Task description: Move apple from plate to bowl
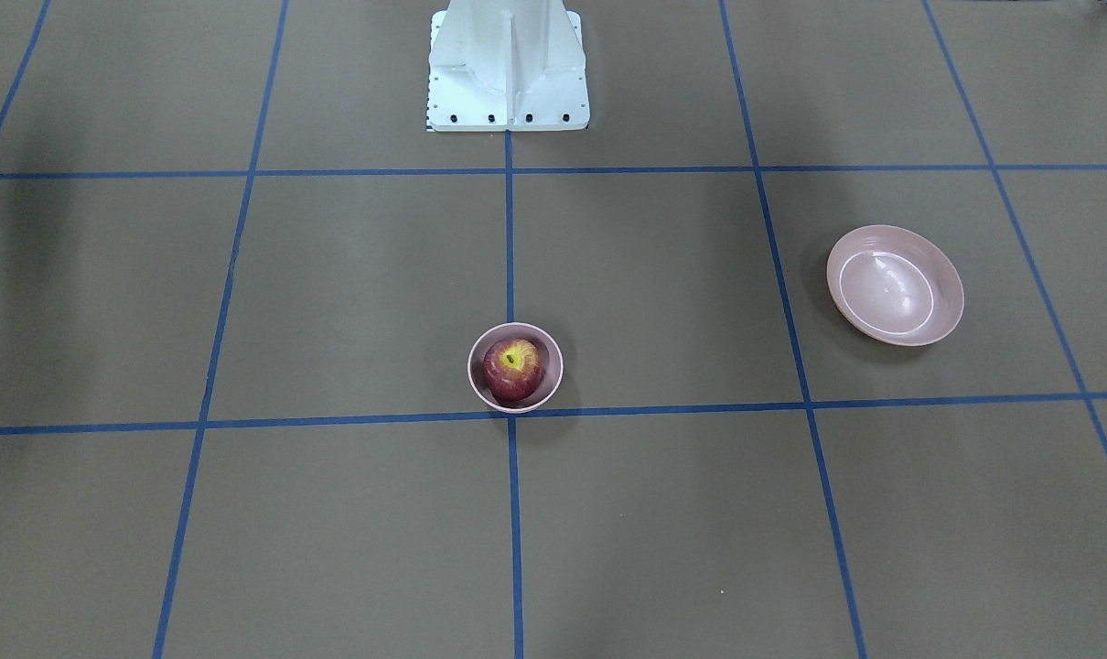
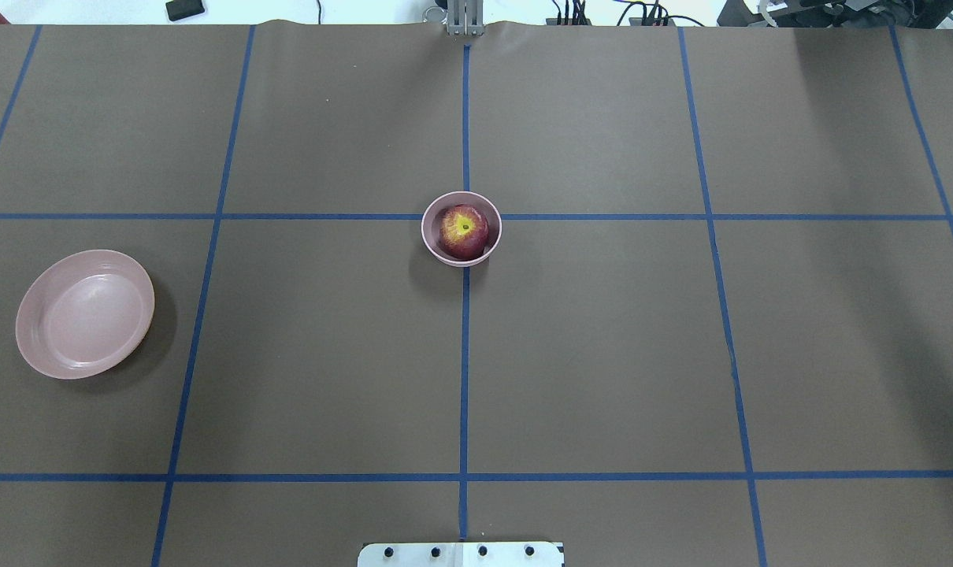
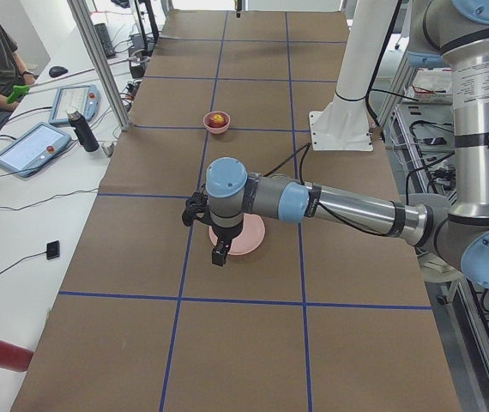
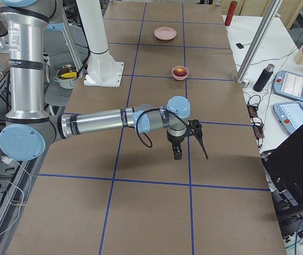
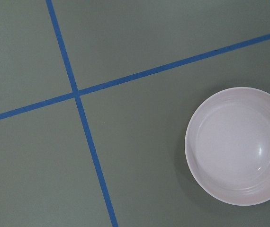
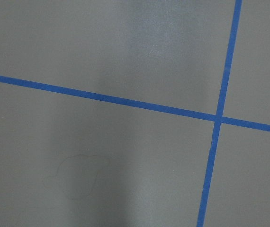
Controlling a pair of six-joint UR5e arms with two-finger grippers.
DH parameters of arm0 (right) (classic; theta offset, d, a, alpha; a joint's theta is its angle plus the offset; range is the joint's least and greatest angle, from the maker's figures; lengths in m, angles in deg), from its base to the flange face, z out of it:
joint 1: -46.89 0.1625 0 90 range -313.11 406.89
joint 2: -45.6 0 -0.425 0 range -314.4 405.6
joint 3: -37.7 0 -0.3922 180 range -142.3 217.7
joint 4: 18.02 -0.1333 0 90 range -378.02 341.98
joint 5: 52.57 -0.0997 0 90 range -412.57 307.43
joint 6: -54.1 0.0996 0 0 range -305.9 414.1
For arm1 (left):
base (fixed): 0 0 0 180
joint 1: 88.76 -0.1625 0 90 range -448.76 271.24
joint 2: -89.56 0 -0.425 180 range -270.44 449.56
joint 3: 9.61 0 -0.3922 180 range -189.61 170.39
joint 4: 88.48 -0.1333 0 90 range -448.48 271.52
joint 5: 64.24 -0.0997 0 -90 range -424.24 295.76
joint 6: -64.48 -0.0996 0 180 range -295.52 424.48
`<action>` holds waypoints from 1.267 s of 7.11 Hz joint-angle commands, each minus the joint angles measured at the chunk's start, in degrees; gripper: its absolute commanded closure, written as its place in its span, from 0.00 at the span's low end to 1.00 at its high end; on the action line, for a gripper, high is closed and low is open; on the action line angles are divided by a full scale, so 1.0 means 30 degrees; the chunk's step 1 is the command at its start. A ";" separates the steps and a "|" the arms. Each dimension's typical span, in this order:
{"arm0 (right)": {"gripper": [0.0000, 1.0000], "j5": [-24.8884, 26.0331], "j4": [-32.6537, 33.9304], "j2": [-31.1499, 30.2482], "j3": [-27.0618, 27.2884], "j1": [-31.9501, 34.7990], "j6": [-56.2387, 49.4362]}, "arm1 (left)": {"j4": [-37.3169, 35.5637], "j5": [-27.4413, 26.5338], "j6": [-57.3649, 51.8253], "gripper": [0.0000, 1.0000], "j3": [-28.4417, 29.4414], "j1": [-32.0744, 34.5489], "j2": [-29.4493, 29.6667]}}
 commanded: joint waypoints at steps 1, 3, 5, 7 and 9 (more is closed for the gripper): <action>0.00 -0.0033 -0.0015 0.0062 -0.0117 -0.0030 0.0029 | 0.0000 -0.0006 0.0069 0.02 -0.0110 0.0011 -0.0029; 0.00 -0.0149 -0.0044 0.0091 -0.0118 -0.0030 0.0058 | 0.0000 -0.0007 0.0039 0.02 -0.0051 0.0011 0.0175; 0.00 -0.0121 0.0014 0.0413 -0.0294 -0.0059 0.0058 | 0.0000 -0.0007 0.0069 0.02 -0.0462 0.0128 -0.0029; 0.00 -0.0150 -0.0015 0.0588 -0.0264 -0.0088 0.0087 | 0.0000 -0.0007 0.0010 0.02 -0.0082 0.0099 0.0322; 0.00 -0.0149 -0.0044 0.0503 -0.0324 -0.0059 0.0059 | 0.0000 -0.0007 -0.0019 0.02 -0.0257 0.0099 0.0352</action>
